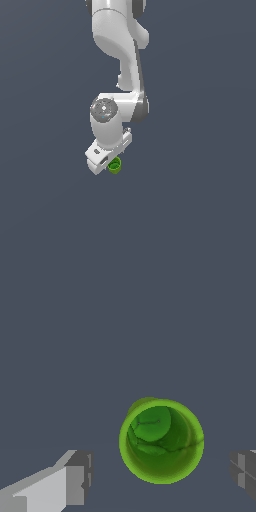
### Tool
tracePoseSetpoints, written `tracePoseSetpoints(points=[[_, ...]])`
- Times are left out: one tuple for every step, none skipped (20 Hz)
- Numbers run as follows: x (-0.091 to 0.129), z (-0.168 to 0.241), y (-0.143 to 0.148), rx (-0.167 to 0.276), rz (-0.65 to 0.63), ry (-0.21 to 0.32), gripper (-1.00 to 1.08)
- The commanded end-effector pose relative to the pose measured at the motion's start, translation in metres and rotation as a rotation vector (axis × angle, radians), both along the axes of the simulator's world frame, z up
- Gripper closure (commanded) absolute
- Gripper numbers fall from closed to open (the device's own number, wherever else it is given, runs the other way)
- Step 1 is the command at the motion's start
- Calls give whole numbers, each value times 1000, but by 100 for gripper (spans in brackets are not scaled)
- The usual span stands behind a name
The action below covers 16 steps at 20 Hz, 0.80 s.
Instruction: Pick up the object and move it to a goal position.
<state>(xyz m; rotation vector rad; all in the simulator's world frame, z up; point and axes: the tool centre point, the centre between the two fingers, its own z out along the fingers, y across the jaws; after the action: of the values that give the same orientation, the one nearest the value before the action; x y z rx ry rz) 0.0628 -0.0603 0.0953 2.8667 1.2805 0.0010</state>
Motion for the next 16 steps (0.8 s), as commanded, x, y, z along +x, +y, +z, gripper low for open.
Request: tracePoseSetpoints(points=[[1, -2, -1, 1, 16, 1, -92], [1, -2, -1, 1, 19, 1, -92], [1, -3, -1, 1, 21, 1, -92], [1, -3, -1, 1, 22, 1, -92], [1, -2, -1, 1, 18, 1, -92], [1, -3, -1, 1, 18, 1, -92], [1, -4, -1, 1, 18, 1, -92], [1, -6, -1, 1, 18, 1, -92], [0, -9, -1, 1, 18, 1, -92], [0, -12, -1, 1, 19, 1, -92], [0, -17, -1, 1, 19, 1, -92], [0, -22, -1, 1, 20, 1, -92], [0, -27, -1, 1, 20, 1, -92], [0, -34, -1, 1, 21, 1, -92], [0, -39, -1, 1, 21, 1, -92], [-1, -43, -1, 1, 22, 1, -92]])
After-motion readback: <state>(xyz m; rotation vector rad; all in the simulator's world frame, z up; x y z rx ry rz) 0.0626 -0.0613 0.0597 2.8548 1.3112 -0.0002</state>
